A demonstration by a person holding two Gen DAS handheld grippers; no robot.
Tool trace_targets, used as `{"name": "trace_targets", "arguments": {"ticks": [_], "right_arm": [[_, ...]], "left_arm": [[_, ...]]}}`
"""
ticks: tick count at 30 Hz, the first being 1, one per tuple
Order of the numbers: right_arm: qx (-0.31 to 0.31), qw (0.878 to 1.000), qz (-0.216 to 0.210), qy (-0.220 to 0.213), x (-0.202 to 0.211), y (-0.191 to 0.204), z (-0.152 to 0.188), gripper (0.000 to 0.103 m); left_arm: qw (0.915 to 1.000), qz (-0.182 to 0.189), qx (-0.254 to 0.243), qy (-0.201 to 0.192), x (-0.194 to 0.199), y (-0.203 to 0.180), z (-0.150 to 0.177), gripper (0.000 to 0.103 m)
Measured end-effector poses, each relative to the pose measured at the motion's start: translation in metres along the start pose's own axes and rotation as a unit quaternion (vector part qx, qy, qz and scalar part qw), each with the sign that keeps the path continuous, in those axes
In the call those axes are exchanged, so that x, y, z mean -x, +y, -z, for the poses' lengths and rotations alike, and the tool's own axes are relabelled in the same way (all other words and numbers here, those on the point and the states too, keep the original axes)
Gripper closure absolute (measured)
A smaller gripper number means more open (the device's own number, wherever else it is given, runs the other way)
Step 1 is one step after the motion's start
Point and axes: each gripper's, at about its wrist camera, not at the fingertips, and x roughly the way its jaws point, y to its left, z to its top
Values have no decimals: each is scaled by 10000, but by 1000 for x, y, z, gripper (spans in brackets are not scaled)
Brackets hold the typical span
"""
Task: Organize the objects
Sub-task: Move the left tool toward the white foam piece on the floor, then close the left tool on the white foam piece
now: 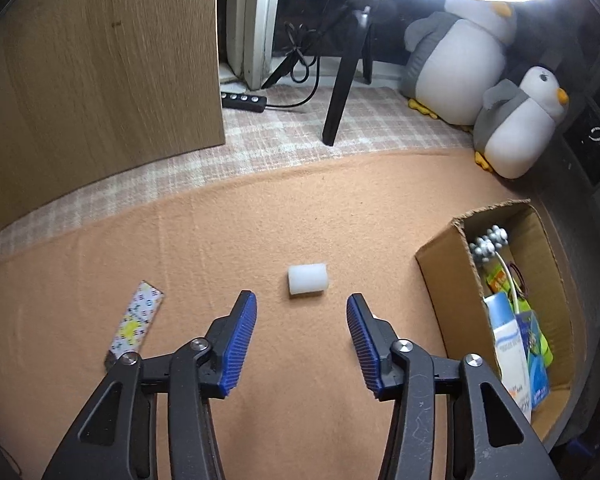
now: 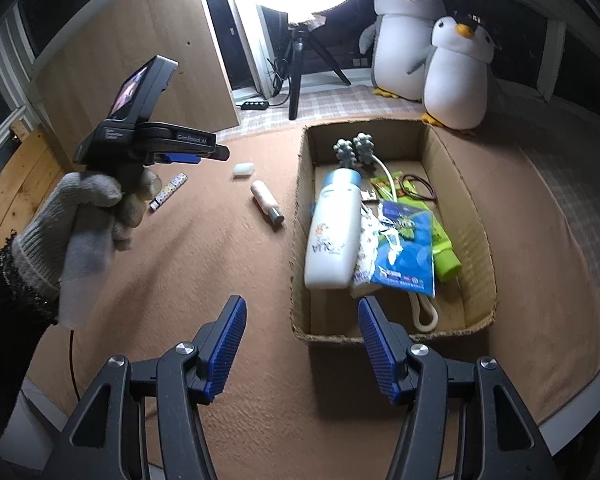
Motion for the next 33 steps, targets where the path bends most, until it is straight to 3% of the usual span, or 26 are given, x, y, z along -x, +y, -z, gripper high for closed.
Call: {"name": "trace_targets", "arguments": {"ticks": [5,23,28,33], "right_arm": [[-50,10000,47,56,0,-11,3,49],[-144,9990,266,323,-4,-43,18,49],[-230,9989,272,294,-2,-49,20,49],[-245,9988,281,325,1,-49,22,49]], "left_arm": [[9999,80,67,52,-15,-5,-8,56],[9989,-376,-251,101,-62,-30,-28,63],[9988,-452,-104,182,-70,-22,-31,64],[9978,-518,-268,311,-76,-22,-26,74]]}}
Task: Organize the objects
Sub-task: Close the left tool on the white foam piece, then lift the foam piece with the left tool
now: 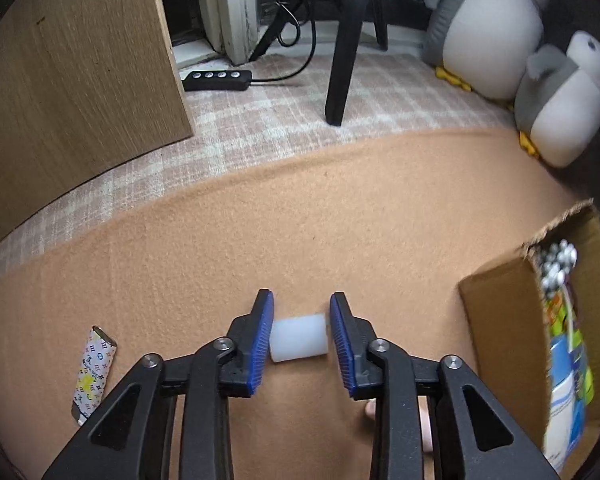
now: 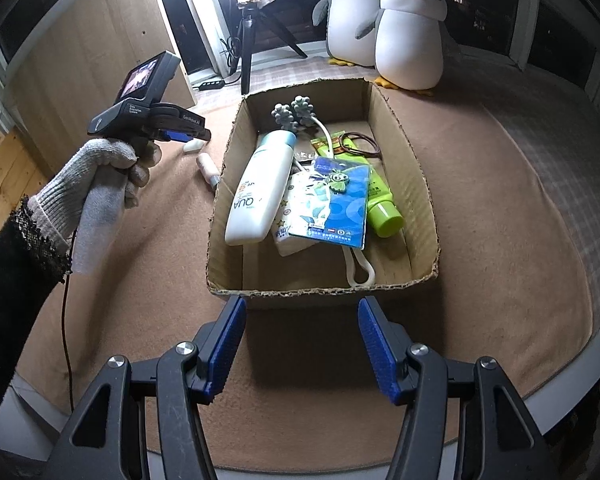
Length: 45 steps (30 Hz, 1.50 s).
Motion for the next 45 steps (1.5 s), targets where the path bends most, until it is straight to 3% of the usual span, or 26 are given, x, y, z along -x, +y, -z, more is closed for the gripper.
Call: {"name": "trace_targets", "arguments": {"ticks": [8,17,24,29,39,45], "right_arm": [[31,9999,-113,-22,-1,10,0,49],[237,9993,-286,-61,-2,32,-7,49],[338,9988,-347,-20,-5,41,-8,49],[426,9984,-368,-63,-2,45,-11,49],[845,9936,-693,-275,-7,64,-75,49],[904,9900,-1082,111,-43,84,-125,49]], "left_arm": [[9998,204,-87,5,18,8,22,78],[9983,517,-250,29,55,22,78,79],[9983,555,-29,-178,71,31,72,79],[9984,535,-146,58,51,21,66,79],[9990,332,-289,35,45,20,80,69],[9990,299,-317,-83,43,19,88,70]]}}
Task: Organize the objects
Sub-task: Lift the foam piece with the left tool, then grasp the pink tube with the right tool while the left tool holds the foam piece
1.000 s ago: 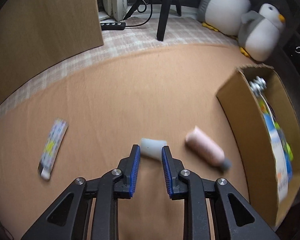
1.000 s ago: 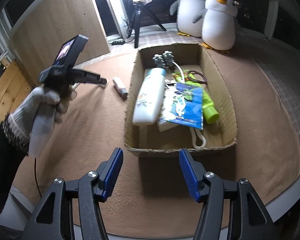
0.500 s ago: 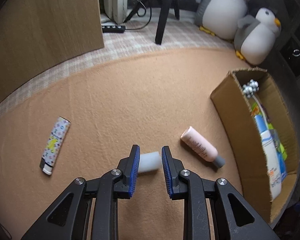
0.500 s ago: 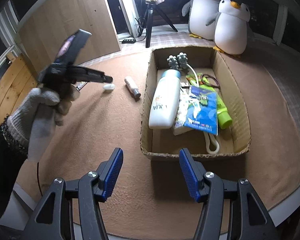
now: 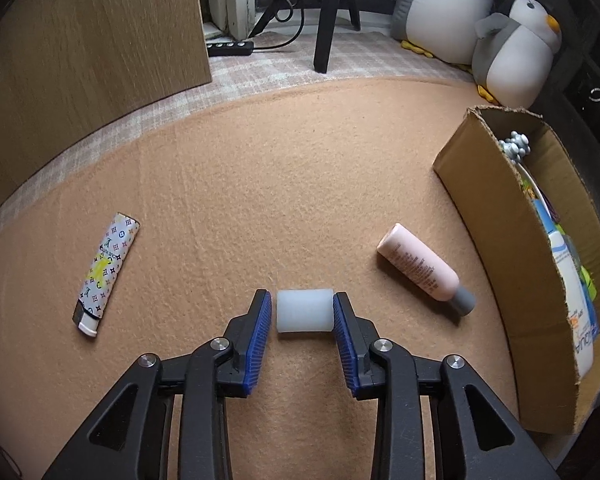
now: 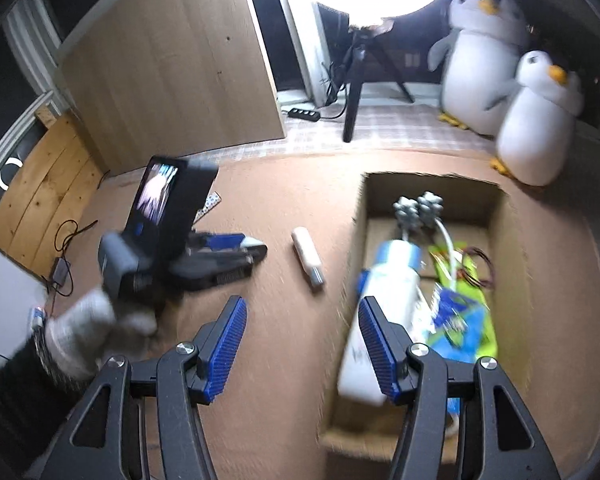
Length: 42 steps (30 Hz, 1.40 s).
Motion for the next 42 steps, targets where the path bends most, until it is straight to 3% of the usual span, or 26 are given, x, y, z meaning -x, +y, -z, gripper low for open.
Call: {"name": "trace_targets", "arguments": {"ticks": [1,7,11,15,17,24,27,36,42], "right_arm": [[-24,10000,-29,32,-4,0,-5,49],[-46,9997,-117,206,-28,4,-23,49],[-96,9991,-161,369,-45,5,-28,49],[-47,9976,-240,644,-66,11,-38,50],[-18,9965,-182,813,-79,16,-45,56],[452,9885,414,1383,-125,37,-58,60],[627,9843,663,1510,-141,40,-60,60],[875,9718,1178,1845,-168,36,-56,66],[1092,9665,1291,1932,-170,37,-51,66]], "left_arm": [[10000,-5,-48,-33,1,-1,2,74],[9999,73,27,-153,9,9,14,77],[9997,122,91,-212,22,22,21,89],[9995,153,171,-209,27,34,24,89],[9993,218,234,-197,26,38,26,89],[9975,532,424,-203,25,52,34,83],[9975,567,387,-149,24,51,36,74],[9960,719,485,-194,21,56,40,74],[9963,732,419,-166,22,54,42,74]]}}
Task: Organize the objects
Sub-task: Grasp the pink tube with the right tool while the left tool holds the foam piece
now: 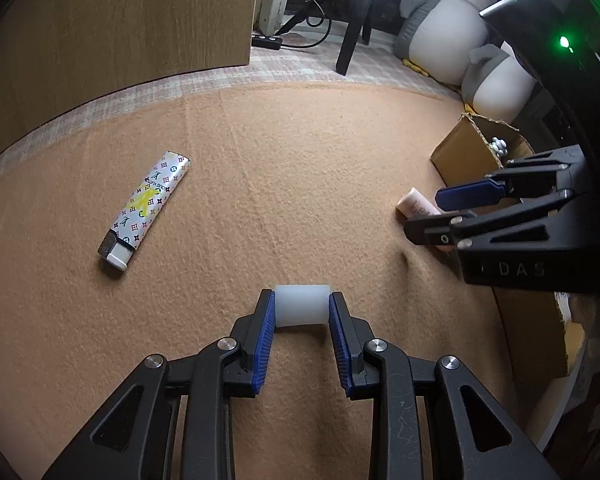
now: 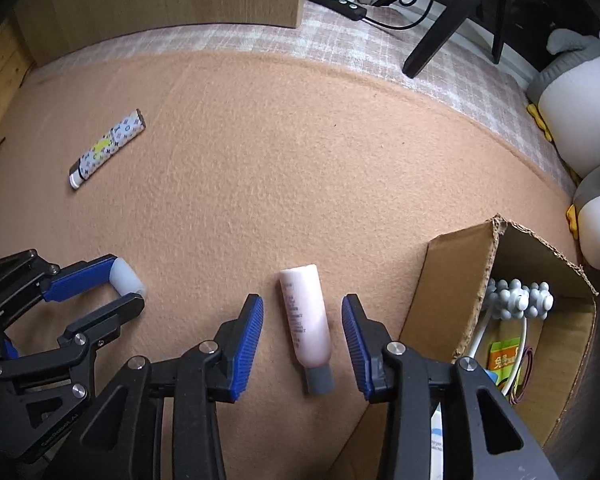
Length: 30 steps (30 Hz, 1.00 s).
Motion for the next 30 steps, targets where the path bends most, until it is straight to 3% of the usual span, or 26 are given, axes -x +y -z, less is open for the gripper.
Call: {"name": "trace_targets", "arguments": {"ticks": [2,3,4,7,12,23,26,30], "right_arm": [[68,9999,83,17,-1,1,1,70],[99,9999,54,52,-3,1,2,83],[78,9999,-35,115,-5,1,3,85],[63,9999,-70,81,-7,0,5,85],[-22,9994,-344,-52,0,-5,11,85],[-208,9961,-698,-496,24,-21,44,85],[-246,9951,-738,-606,31,-18,36,85],[-341,9926,-880,-765,45,-24,49,85]], "left_arm": [[10000,54,26,1,0,0,-1,74],[10000,70,11,10,0,-1,-1,75],[10000,76,-5,13,0,-2,-1,75],[9999,106,-8,-6,0,-4,1,77],[9993,276,242,-105,8,4,3,92],[9998,71,52,-167,15,-5,14,98],[9996,17,146,-239,17,-1,12,99],[9990,0,253,-370,29,5,10,99]]}}
